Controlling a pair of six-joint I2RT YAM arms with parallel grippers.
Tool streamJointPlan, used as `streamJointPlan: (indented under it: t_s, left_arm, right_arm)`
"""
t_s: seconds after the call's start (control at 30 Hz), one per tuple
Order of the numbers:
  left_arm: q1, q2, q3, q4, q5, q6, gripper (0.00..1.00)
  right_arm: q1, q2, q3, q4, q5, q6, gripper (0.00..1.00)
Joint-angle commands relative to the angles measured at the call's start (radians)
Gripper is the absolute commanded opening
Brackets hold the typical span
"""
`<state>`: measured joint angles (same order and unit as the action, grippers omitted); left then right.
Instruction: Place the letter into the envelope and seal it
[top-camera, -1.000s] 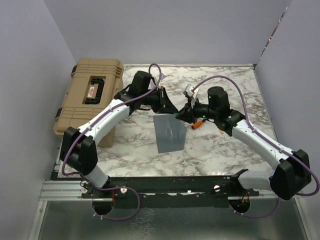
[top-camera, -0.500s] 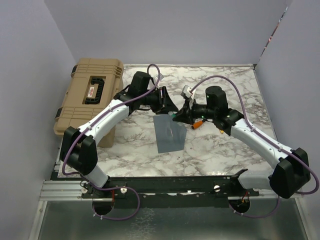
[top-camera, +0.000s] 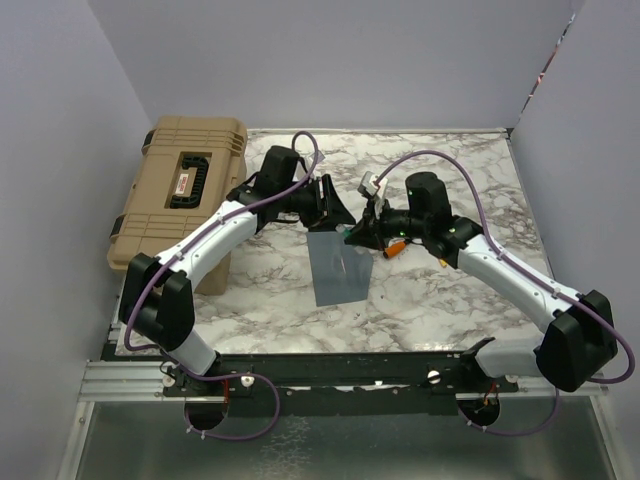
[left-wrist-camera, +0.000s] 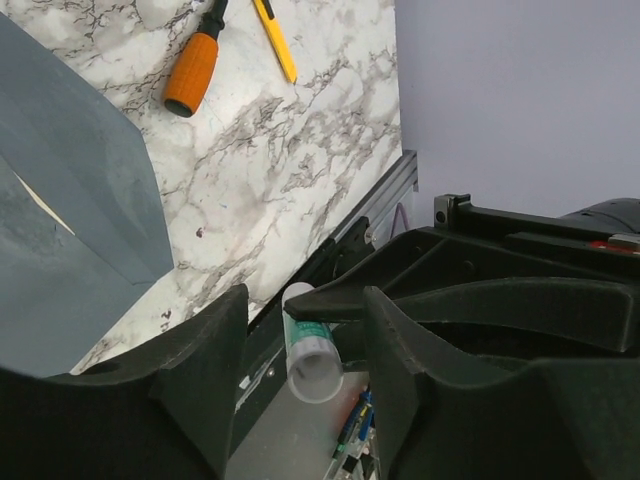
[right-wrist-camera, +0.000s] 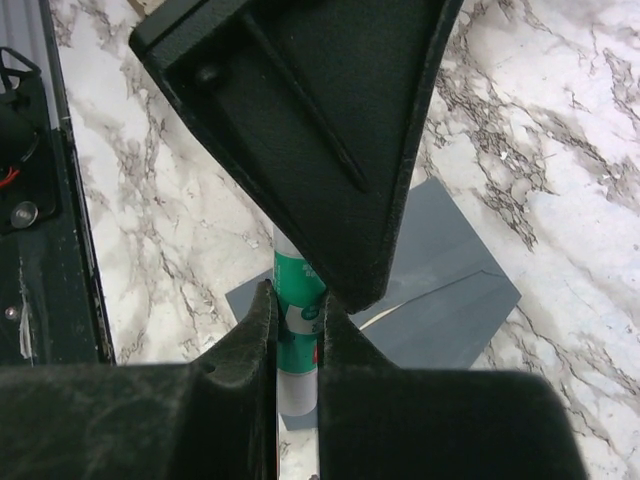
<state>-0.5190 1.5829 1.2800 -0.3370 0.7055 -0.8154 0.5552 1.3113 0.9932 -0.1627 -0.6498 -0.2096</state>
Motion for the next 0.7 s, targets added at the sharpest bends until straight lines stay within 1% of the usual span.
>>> streamJointPlan:
  t_s: [0.0, 0.17, 0.3, 0.43, 0.57, 0.6, 0.67]
  left_arm:
    - [-0.006, -0.045, -0.010, -0.006, 0.013, 0.006, 0.50]
    - [-0.006, -0.050, -0.018, -0.007, 0.014, -0.002, 0.36]
    - [-0.007, -0.052, -0.032, -0.008, 0.010, -0.007, 0.36]
    - [-0.009, -0.046, -0.032, -0.008, -0.003, -0.010, 0.41]
    - [-0.016, -0.043, -0.024, -0.008, -0.009, -0.010, 0.41]
    - [-0.016, -0.044, -0.024, -0.008, -0.009, -0.009, 0.40]
    - [-0.018, -0.044, -0.029, -0.008, -0.009, -0.007, 0.34]
  right_arm:
    - [0.000, 0.012, 0.029, 0.001, 0.089, 0.010, 0.01]
    - [0.002, 0.013, 0.026, 0.021, 0.138, 0.032, 0.01]
    - [0.002, 0.008, 0.019, 0.057, 0.135, 0.055, 0.01]
    - [0.002, -0.002, 0.008, 0.086, 0.046, 0.053, 0.00]
    - [0.002, -0.007, 0.004, 0.085, 0.012, 0.044, 0.01]
    - [0.001, -0.007, 0.004, 0.085, 0.010, 0.045, 0.01]
    - [0.001, -0.007, 0.005, 0.083, 0.009, 0.044, 0.01]
